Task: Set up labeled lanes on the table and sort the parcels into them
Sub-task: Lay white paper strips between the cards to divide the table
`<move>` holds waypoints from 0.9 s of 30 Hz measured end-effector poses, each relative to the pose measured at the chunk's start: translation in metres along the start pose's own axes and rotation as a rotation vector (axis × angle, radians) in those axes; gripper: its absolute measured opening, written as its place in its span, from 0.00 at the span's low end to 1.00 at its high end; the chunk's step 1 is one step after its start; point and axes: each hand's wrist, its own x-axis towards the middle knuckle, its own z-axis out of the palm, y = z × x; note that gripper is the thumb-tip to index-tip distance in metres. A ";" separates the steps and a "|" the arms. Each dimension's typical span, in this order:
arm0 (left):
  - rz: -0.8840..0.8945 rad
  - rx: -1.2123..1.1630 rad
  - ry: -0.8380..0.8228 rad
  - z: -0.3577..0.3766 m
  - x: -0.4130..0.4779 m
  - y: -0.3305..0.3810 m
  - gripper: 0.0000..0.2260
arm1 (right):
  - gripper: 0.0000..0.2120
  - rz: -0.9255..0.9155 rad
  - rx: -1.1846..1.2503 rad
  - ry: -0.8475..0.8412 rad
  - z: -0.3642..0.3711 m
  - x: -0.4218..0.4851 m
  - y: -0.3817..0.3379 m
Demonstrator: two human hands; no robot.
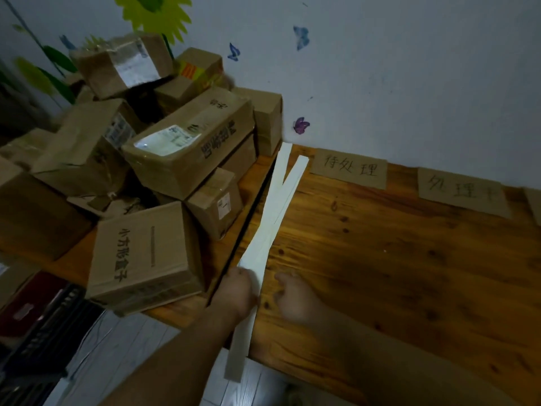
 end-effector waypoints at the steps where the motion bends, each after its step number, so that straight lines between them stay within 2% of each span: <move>1: 0.005 -0.008 0.016 0.001 0.003 0.000 0.20 | 0.24 0.027 0.060 0.018 0.002 0.001 -0.003; 4: -0.009 -0.122 0.036 0.002 0.007 -0.005 0.17 | 0.22 0.099 0.176 0.039 0.011 0.001 -0.012; 7: -0.025 -0.237 0.064 0.000 0.006 -0.010 0.16 | 0.22 0.142 0.193 0.028 0.014 -0.005 -0.022; 12: 0.069 -0.265 -0.044 -0.010 0.012 -0.016 0.11 | 0.29 0.261 0.203 -0.025 0.020 -0.009 -0.036; 14: 0.085 -0.289 -0.071 -0.007 0.009 -0.019 0.12 | 0.24 0.291 0.204 -0.012 0.024 -0.015 -0.041; 16: 0.119 -0.212 -0.043 -0.004 0.005 -0.020 0.10 | 0.18 0.286 0.185 0.014 0.027 -0.020 -0.044; 18: 0.163 -0.156 0.020 0.001 0.004 -0.021 0.06 | 0.20 0.284 0.196 0.048 0.030 -0.023 -0.043; 25: 0.122 -0.189 0.004 0.006 0.009 -0.016 0.10 | 0.15 0.283 0.335 0.136 0.038 -0.023 -0.035; 27: 0.080 -0.201 0.050 0.006 0.005 -0.014 0.11 | 0.18 0.278 0.344 0.131 0.038 -0.022 -0.034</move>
